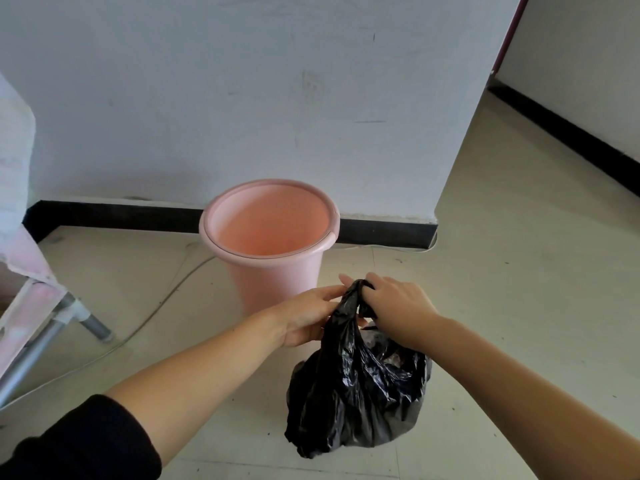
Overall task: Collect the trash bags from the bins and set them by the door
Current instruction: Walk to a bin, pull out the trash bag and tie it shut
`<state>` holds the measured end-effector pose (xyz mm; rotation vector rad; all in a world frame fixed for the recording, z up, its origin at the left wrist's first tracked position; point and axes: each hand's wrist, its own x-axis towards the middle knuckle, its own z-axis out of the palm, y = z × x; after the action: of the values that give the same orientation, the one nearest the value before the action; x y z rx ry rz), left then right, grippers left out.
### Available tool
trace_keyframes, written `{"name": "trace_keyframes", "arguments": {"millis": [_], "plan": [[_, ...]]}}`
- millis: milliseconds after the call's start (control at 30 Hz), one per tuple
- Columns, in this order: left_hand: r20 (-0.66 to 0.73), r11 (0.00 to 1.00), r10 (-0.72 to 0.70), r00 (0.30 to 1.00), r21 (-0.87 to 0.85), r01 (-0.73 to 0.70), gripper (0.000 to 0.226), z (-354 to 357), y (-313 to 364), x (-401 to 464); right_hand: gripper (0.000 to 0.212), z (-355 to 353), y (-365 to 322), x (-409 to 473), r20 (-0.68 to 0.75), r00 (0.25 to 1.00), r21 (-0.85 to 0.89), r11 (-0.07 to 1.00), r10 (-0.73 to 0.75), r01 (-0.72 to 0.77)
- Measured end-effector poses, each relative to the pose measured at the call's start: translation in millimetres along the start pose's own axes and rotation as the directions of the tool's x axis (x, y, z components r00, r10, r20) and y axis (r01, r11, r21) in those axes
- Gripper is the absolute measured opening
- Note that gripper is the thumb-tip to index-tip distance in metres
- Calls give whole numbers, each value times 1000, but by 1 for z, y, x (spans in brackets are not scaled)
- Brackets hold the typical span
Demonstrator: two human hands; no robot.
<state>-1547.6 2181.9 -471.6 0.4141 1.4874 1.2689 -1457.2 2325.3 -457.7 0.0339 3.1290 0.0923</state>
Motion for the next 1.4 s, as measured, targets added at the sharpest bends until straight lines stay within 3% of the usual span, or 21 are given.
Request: {"name": "trace_keyframes", "arguments": {"millis": [133, 267, 333, 367, 400, 467, 533, 567, 667, 767, 867, 933, 967, 1067, 1100, 1167, 1233, 1300, 1400], "plan": [[-3, 994, 75, 997, -73, -75, 23, -2, -1, 4, 51, 4, 2, 1, -17, 1000, 49, 999, -13, 14], [39, 940, 52, 998, -340, -35, 13, -4, 3, 2, 48, 4, 6, -2, -2, 996, 48, 995, -87, 87], [12, 966, 5, 1000, -260, -1, 13, -7, 3, 3, 44, 7, 6, 0, 88, 991, 147, 986, -98, 84], [-17, 981, -5, 1000, -192, 2, 13, -9, 3, 4, 37, 9, 9, 2, 130, 989, 279, 960, -74, 35], [-61, 988, -4, 998, -155, -5, 14, -12, 3, 4, 30, 11, 13, 3, 150, 988, 440, 897, -34, -36], [-211, 985, -32, 977, -174, -5, 23, -26, -2, 6, 24, 5, 27, 0, 153, 985, 736, 657, 77, -166], [-350, 987, -41, 936, -158, -16, 28, -41, -8, 6, 24, -3, 39, -8, 235, 954, 864, 409, 186, -293], [-385, 990, -29, 923, -142, -28, 28, -45, -11, 7, 25, -3, 42, -11, 238, 949, 865, 400, 205, -304], [-346, 989, 39, 937, -121, -86, 15, -33, -8, 12, 25, 7, 33, -7, 63, 987, 759, 635, 145, -142], [-134, 978, 62, 989, -189, -87, 14, -7, 2, 19, 50, 10, 15, -1, -26, 1000, 508, 861, 18, -2], [44, 958, -3, 999, -287, 16, 24, 0, 2, 21, 67, 3, 8, -1, -85, 996, 321, 945, -34, 59], [32, 965, 5, 999, -261, 4, 24, -4, -4, 24, 68, 6, 9, -3, -67, 996, 233, 969, -66, 80], [-51, 968, 7, 999, -250, -20, 23, -6, -5, 26, 63, 9, 9, -4, -56, 995, 208, 974, -85, 95], [-397, 995, 36, 917, -70, -70, 26, -7, -4, 28, 28, 20, 15, -6, -112, 992, 353, 931, -53, 90], [-463, 996, 84, 882, 60, -64, 32, -12, -6, 28, 25, 23, 16, -5, -145, 989, 504, 861, 5, 69], [-497, 938, 190, 847, 346, -8, 39, -27, -15, 26, 24, 22, 20, -5, -131, 978, 790, 614, 163, 3], [-489, 782, 243, 838, 610, 129, 40, -46, -28, 22, 23, 26, 30, -6, -33, 951, 879, 462, 307, -119], [-482, 596, 247, 841, 760, 260, 28, -62, -42, 15, 24, 45, 49, -15, 77, 919, 802, 524, 386, -287], [-476, 397, 178, 861, 835, 380, 18, -82, -63, 2, 31, 82, 74, -35, 367, 852, 504, 690, 374, -520]]}}
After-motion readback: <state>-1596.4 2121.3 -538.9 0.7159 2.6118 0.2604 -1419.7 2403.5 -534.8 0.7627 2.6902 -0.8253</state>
